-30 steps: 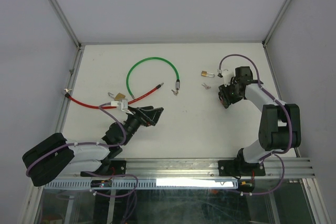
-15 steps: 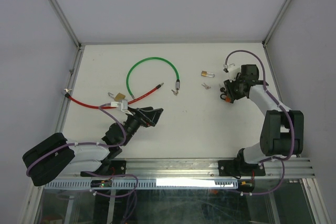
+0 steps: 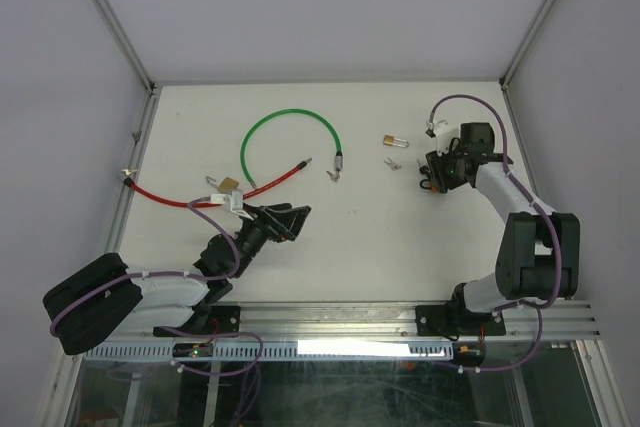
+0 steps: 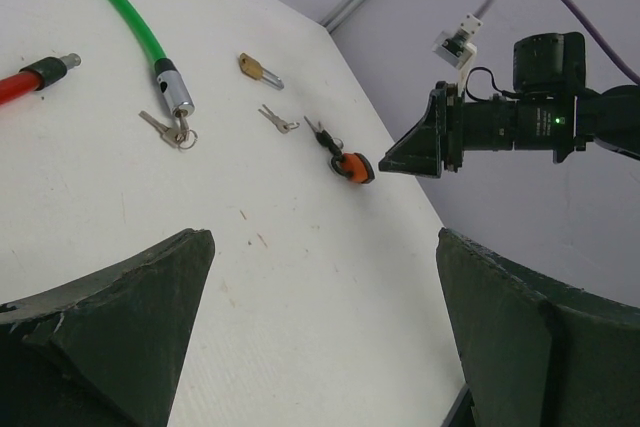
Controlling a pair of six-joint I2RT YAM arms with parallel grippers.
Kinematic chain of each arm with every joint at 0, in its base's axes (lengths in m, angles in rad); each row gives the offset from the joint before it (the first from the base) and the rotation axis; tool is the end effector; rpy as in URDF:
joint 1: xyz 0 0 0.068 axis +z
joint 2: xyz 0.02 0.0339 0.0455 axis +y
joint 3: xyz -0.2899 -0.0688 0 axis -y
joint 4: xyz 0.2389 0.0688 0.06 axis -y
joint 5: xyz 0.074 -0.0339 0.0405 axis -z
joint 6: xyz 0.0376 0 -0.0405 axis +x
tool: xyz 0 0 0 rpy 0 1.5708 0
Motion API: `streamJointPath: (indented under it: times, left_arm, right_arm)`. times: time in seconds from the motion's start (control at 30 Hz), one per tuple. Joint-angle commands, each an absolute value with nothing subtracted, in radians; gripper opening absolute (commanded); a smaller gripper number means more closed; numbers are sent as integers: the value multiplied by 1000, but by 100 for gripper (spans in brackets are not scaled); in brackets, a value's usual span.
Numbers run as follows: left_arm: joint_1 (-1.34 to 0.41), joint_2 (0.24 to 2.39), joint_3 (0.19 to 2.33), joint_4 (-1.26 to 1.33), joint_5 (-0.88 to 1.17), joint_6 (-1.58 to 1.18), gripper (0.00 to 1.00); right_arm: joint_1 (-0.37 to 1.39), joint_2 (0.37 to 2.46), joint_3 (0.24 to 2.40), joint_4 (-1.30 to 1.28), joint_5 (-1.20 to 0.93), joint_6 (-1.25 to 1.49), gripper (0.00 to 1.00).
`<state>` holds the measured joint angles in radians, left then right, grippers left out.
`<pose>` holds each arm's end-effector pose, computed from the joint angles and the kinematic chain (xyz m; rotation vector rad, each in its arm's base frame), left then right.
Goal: Lock with the key
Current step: Place the lock at the center of the board, then pick up the lock from the center of the board.
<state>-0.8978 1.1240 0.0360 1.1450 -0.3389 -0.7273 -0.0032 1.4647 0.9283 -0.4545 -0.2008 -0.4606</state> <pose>0.1145 -0.1236 0.1974 -0.1510 1.6029 -1.0313 0.2861 0.0066 0.2385 -0.6482 2.4490 0.0746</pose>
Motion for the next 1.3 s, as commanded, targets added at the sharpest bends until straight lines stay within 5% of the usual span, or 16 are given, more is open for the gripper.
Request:
streamJointPath:
  times: [0.0,0.4,0.73,1.27]
  left_arm:
    - [-907,1123,28,1191,-344,-746,99]
    - [-894,1061,73,1065,-364,-704,99]
    - [-861,908,231,639,-561,-355,99]
    - [-275,1118,379,415,-131,-643,99]
  right_arm:
    - [-12,1403,961,-454,-283,-462,43]
    - [0,1253,1016,-555,-676,-450,44]
    - [106,1191,1015,-554,-1010,-385,45]
    - [106,1104,944,-524,-936,-443,46]
